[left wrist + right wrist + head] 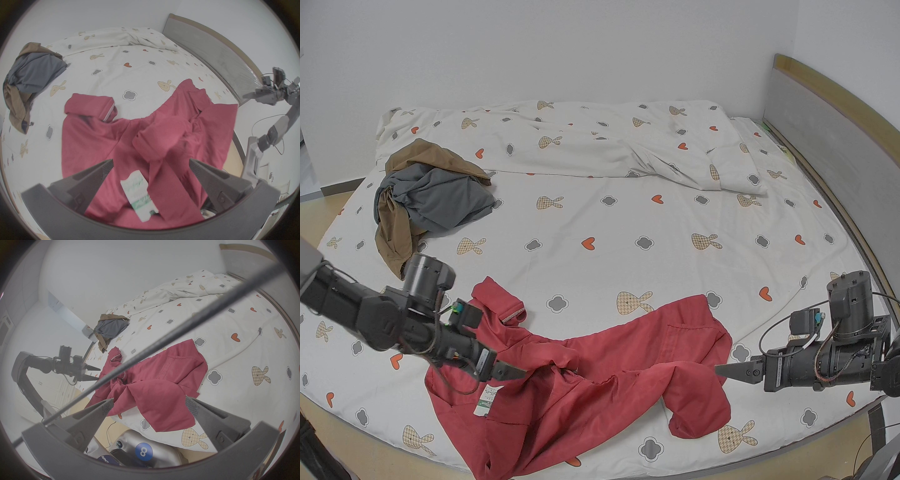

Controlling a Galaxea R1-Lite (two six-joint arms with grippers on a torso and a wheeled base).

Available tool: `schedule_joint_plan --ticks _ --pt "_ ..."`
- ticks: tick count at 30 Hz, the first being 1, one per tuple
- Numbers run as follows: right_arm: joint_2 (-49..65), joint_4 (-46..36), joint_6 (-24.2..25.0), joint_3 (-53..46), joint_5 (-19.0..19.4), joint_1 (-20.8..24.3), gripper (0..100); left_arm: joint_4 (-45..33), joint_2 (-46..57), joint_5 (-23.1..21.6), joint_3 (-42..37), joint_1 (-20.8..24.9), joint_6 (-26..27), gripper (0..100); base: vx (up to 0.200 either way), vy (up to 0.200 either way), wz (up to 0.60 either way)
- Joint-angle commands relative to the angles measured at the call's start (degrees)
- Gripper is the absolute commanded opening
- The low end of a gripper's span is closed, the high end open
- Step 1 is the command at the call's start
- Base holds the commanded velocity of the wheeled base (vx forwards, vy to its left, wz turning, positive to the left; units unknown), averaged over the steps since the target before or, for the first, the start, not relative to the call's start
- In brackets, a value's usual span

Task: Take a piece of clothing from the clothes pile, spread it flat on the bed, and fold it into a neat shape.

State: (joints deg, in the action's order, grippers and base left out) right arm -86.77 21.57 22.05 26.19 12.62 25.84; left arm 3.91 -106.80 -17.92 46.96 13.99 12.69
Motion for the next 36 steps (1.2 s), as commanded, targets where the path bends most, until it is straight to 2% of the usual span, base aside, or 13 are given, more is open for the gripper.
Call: schedule_joint_plan --ticks 1,4,10,11,19,25,30,31,33,34,36 --pt "-0.3 0.2 0.0 -0.1 0.0 0.0 100 0.4 -12.0 2.8 8.1 3.8 -2.1 100 0.0 0.0 0.0" --pt "-0.3 0.2 0.0 -0.1 0.0 0.0 100 0.0 -14.5 3.1 12.4 4.4 -4.0 100 0.0 0.0 0.0" --pt "-0.3 0.2 0.0 -0.4 0.0 -0.1 100 0.1 -17.0 3.1 14.5 5.3 -5.7 100 0.0 0.0 0.0" --pt "-0.3 0.2 0.0 -0.3 0.0 -0.2 100 0.1 -17.6 3.1 14.5 5.3 -5.7 0 0.0 0.0 0.0" --pt "-0.3 0.2 0.0 -0.4 0.0 -0.4 100 0.1 -18.3 3.1 14.5 5.5 -5.9 0 0.0 0.0 0.0" --pt "-0.3 0.2 0.0 -0.4 0.0 -0.3 100 -0.1 -12.3 3.1 12.9 5.3 -7.8 0 0.0 0.0 0.0" --pt "-0.2 0.2 0.0 -0.4 0.0 -0.1 100 -2.7 4.9 2.6 5.3 5.3 -10.9 0 0.0 0.0 0.0" --pt "-0.2 0.2 0.1 -0.4 0.0 -0.1 100 -2.9 5.5 2.5 5.1 5.3 -11.0 0 0.0 0.0 0.0" --pt "-0.3 0.2 0.4 -0.3 0.0 -0.1 100 -6.9 16.2 1.2 -0.3 5.6 -11.0 0 0.0 0.0 0.0" --pt "-0.3 0.2 0.4 -0.3 0.0 -0.1 100 -6.9 16.2 1.2 -0.3 5.6 -11.0 0 0.0 0.0 0.0" --pt "-1.7 0.2 0.9 0.2 0.0 -0.9 100 -10.6 25.5 -0.8 -5.4 6.0 -11.1 0 0.0 0.0 0.0"
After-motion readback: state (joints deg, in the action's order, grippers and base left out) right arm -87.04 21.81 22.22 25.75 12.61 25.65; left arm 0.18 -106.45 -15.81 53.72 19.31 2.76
